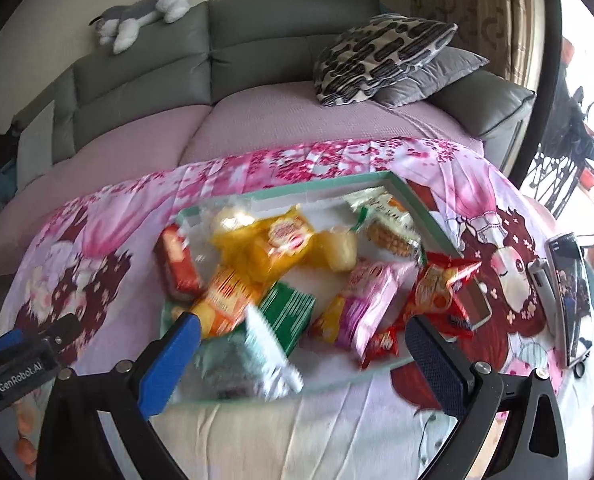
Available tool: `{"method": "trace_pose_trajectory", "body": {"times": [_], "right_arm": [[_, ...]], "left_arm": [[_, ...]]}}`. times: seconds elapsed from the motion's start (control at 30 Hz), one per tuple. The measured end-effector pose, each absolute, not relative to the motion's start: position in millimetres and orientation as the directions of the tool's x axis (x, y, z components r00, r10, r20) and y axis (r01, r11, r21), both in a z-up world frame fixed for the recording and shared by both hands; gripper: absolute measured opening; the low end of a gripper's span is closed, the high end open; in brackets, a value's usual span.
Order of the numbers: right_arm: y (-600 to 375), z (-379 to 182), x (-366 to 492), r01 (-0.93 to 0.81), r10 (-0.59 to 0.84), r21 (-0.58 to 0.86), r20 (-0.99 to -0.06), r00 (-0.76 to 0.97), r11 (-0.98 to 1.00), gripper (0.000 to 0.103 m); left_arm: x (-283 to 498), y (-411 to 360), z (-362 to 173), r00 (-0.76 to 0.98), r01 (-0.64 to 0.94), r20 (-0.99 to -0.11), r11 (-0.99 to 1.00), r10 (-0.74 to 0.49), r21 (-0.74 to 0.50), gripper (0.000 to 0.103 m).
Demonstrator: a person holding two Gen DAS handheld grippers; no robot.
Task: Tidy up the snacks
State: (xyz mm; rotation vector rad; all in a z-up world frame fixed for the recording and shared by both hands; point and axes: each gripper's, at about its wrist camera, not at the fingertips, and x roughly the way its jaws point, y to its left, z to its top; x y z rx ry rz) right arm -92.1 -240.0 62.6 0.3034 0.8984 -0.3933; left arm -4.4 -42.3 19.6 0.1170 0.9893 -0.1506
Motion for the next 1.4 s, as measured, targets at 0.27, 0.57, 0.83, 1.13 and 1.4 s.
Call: {"method": "trace_pose_trajectory", "body": {"times": [0.27, 0.57, 0.83, 1.13, 1.4], "right_arm": [[-202, 53, -106, 0.379, -0.174, 0.055, -0.822, 0.543, 0.924, 0.103], [-193, 44, -99, 0.354, -0.166, 0.041, -0.83, 0.533, 0.934, 0.103], [-197, 37, -95, 0.361, -0.164, 0.043, -0.835, 0.524, 0.932, 0.103], [-201, 30, -92, 0.365, -0.155, 0.05, -0.845, 0.512, 0.93, 0.103], [-207, 27, -93, 0.38, -0.151, 0.063, -0.849, 0.506, 0.923, 0.103]], "left_arm": [[-33, -29, 15, 0.531, 0.189, -0.847, 0.978, -0.031, 0.083, 0.103], [-28, -20, 3, 0.492, 0.161, -0.87, 0.983, -0.003, 0.088, 0.103], [-20, -20, -6, 0.472, 0.156, -0.881, 0.98, 0.035, 0.122, 0.103], [-13, -21, -15, 0.451, 0.161, -0.891, 0.977, 0.05, 0.137, 0.103], [-11, -23, -17, 0.448, 0.161, -0.892, 0.977, 0.054, 0.14, 0.103]]}}
